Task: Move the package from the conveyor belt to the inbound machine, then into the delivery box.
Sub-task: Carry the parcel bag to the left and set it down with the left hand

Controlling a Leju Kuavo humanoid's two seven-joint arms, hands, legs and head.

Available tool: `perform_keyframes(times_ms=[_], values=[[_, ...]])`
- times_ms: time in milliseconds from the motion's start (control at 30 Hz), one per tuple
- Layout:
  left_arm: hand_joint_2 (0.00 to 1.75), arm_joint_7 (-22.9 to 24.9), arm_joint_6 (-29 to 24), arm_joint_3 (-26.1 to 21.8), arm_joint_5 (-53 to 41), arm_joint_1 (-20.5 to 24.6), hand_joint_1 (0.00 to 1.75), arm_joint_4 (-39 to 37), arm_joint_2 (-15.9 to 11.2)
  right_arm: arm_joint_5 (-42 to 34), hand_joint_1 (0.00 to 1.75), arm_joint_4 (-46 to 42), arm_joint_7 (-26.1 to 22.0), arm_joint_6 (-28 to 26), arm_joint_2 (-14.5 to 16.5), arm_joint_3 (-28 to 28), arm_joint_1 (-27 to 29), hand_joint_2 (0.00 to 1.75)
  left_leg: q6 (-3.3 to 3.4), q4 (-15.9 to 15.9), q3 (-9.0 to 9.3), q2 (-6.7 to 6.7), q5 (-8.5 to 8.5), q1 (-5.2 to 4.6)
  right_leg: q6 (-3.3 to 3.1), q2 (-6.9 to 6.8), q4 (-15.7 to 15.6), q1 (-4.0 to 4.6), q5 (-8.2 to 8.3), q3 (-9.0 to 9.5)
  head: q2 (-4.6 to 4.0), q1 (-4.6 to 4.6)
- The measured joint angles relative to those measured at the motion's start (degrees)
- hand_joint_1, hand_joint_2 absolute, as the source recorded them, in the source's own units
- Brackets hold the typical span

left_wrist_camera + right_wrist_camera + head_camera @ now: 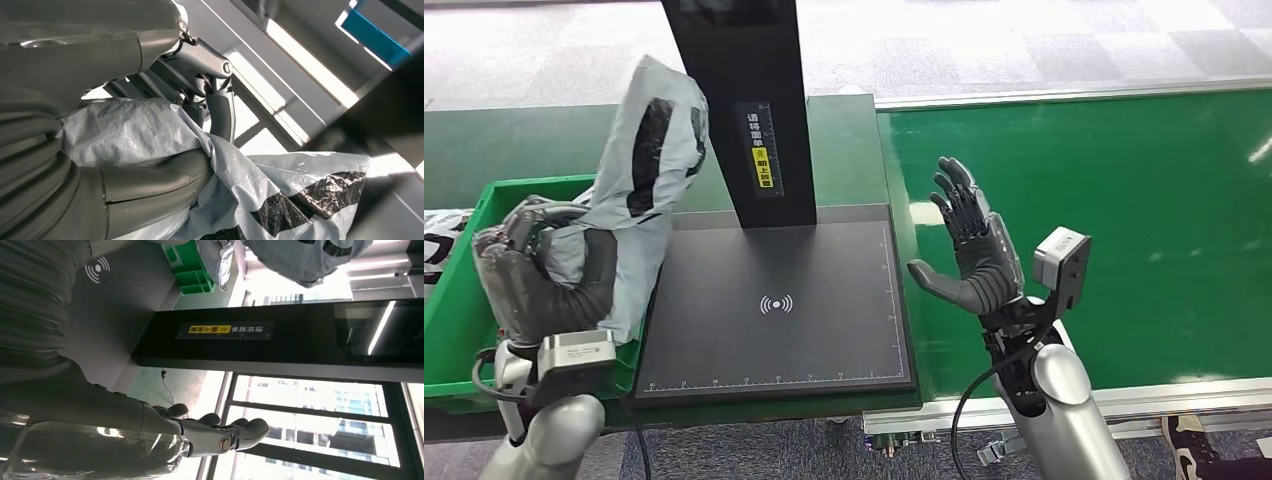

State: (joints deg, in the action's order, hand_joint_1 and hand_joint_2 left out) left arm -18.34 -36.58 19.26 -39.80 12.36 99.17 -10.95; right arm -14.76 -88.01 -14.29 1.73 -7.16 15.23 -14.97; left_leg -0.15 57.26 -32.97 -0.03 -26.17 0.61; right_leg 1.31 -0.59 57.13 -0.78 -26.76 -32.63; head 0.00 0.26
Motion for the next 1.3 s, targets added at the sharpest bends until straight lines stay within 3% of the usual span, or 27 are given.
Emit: perform_keyframes(times_ms=[333,800,1300], values=[[1.75,-4.10,-1.84,-14.09,9.67,-2.45,1.75,1.26,-0.09,0.72,0.00,-5.55,0.05,-1.35,-0.47,-2.17,5.66,1.75,0.00,0.00,-0.01,0.01,-0.01,0.01,-0.04,0.00,0.00,0.00,-0.03,0.00,0.00,0.01],[1.75,-1.45,-0.04,-29.60,11.98,-2.01,1.75,-0.69,0.15,1.96,0.00,-8.52,1.03,-1.62,-0.38,-3.14,7.66,1.75,0.00,0.00,-0.01,0.04,-0.01,0.01,-0.05,0.02,0.00,0.01,-0.03,-0.01,0.00,0.00],[1.75,0.72,1.84,-38.82,9.58,-0.47,1.75,-13.27,0.41,3.10,0.00,-9.88,1.44,-0.94,-0.36,-3.37,9.36,1.75,0.00,0.00,-0.03,0.06,-0.01,0.01,-0.05,0.02,0.00,0.01,-0.04,-0.04,0.00,0.01]])
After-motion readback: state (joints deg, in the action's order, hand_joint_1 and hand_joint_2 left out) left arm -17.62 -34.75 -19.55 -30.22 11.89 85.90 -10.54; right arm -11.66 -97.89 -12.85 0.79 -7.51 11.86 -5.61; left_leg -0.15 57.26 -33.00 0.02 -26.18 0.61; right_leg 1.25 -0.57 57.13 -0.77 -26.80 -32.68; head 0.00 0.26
